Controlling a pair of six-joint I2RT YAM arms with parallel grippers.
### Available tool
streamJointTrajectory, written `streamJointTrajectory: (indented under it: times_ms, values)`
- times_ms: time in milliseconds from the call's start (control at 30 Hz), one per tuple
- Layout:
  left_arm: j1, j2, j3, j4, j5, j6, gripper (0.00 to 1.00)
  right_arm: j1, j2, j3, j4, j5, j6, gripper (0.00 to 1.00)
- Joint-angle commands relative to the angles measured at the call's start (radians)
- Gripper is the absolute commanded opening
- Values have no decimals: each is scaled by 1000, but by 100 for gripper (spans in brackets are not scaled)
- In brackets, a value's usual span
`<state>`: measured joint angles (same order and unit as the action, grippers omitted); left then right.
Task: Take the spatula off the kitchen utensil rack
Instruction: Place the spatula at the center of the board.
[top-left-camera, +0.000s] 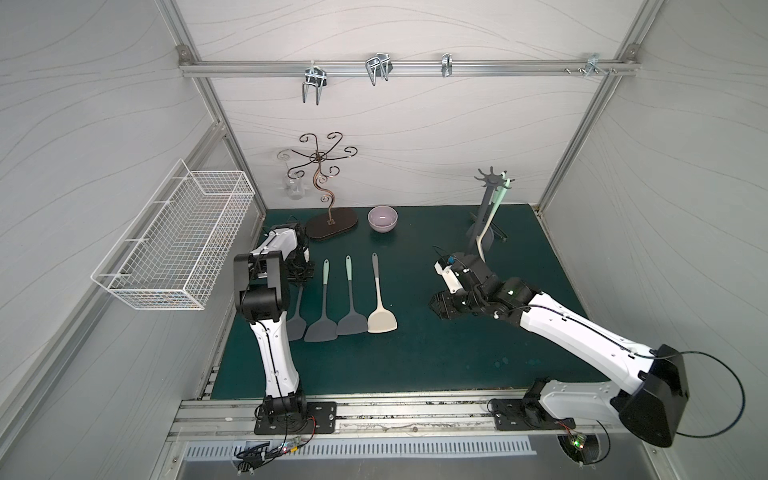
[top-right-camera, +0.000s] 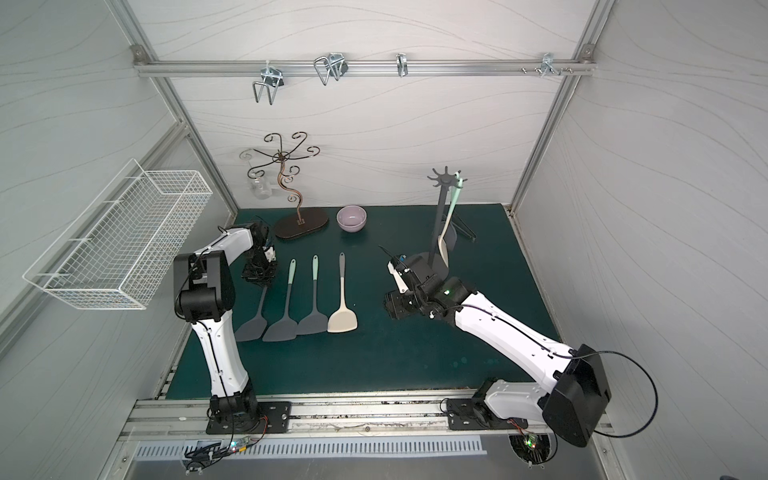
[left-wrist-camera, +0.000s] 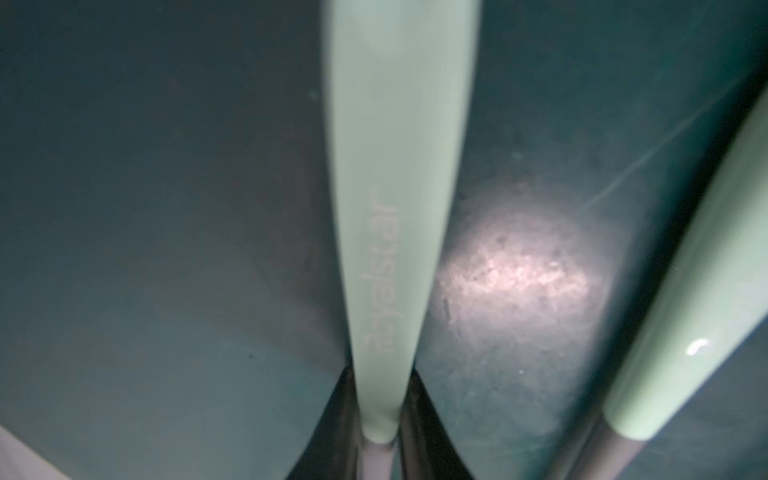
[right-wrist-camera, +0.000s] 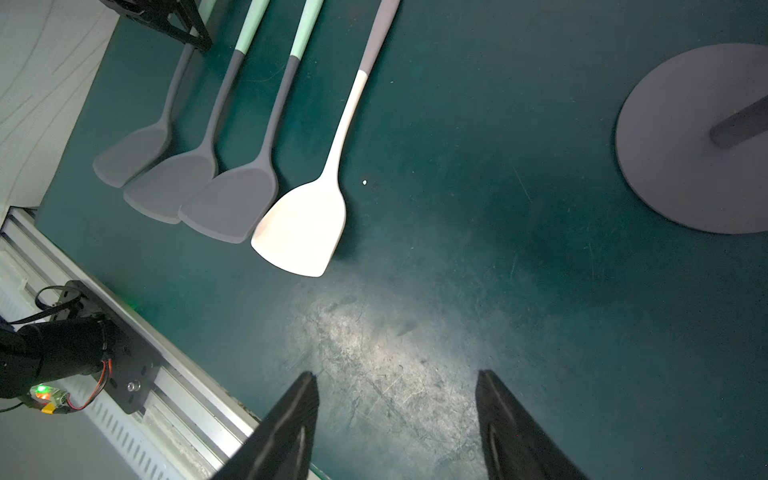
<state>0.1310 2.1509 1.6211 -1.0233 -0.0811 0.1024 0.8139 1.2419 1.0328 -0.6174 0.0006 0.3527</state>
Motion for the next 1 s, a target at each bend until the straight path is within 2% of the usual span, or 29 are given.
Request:
streamJointTrajectory:
  times_ms: [0, 100, 367, 500, 600, 733, 800, 833, 867, 967]
  values:
    - [5, 19, -2, -37, -16, -15, 31, -10, -7, 35, -24, 10, -15, 63]
    - [5, -4, 11, -47, 0, -14, 36, -21, -22, 49, -39, 25, -20, 63]
    - [4, -108, 65, -62, 127, -5, 51, -39, -91, 86, -60, 67, -26, 63]
    - [-6, -189, 106, -73, 162, -6, 54, -62, -118, 122, -82, 111, -14, 62]
    - [-32, -276, 141, -58, 162, -6, 54, -93, -143, 156, -88, 174, -1, 61]
    - [-101, -385, 203, 5, 222, -25, 54, -113, -197, 200, -81, 357, -45, 59]
    - [-157, -424, 217, 54, 253, -37, 53, -162, -216, 221, -77, 405, -68, 60]
    - [-191, -445, 217, 90, 276, -46, 53, -213, -220, 234, -78, 392, -65, 59]
    - [-224, -461, 217, 122, 295, -56, 53, -276, -223, 246, -79, 348, -50, 59]
    - [-325, -499, 183, 266, 382, -106, 53, -531, -233, 256, -38, 88, 54, 57]
